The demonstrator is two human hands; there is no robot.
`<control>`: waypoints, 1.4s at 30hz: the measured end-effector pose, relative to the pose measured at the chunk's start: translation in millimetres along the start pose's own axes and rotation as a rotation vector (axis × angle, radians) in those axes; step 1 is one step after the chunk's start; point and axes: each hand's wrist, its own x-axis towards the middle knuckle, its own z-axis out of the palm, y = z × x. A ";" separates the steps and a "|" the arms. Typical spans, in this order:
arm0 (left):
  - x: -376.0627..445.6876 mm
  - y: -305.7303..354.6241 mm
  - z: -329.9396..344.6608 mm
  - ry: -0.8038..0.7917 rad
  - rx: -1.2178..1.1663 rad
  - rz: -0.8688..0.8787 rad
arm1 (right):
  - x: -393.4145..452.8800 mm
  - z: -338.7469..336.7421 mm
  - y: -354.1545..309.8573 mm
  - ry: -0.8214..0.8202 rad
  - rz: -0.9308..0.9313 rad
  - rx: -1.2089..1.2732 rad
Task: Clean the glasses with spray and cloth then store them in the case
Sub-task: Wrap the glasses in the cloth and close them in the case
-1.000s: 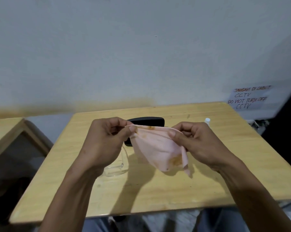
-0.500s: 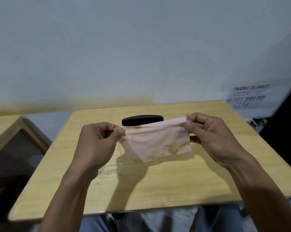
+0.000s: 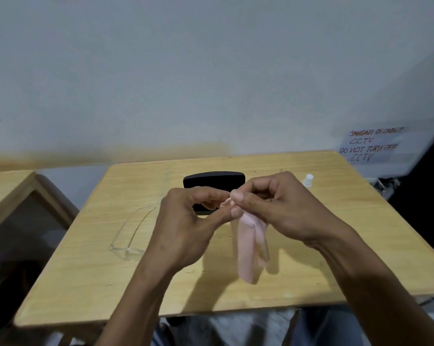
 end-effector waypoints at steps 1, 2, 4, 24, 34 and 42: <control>-0.3 0.3 0.2 0.013 -0.032 -0.001 | 0.4 -0.6 -0.4 -0.006 0.001 -0.007; -0.4 -0.3 -0.1 0.034 -0.048 -0.007 | 0.8 -2.1 -0.1 -0.013 -0.002 -0.024; 0.4 -3.2 -3.3 0.083 -0.028 -0.017 | 0.5 -8.0 1.6 -0.044 0.014 -0.044; 32.6 -32.9 -8.8 0.208 0.166 -0.099 | 0.2 -61.7 35.8 0.298 0.030 -0.163; -15.0 -50.5 -9.2 0.176 0.531 0.169 | -41.1 -51.8 71.8 0.349 -0.071 -0.358; -74.2 -120.1 22.6 -0.091 0.659 0.054 | -88.9 -28.4 131.2 0.150 0.054 -0.620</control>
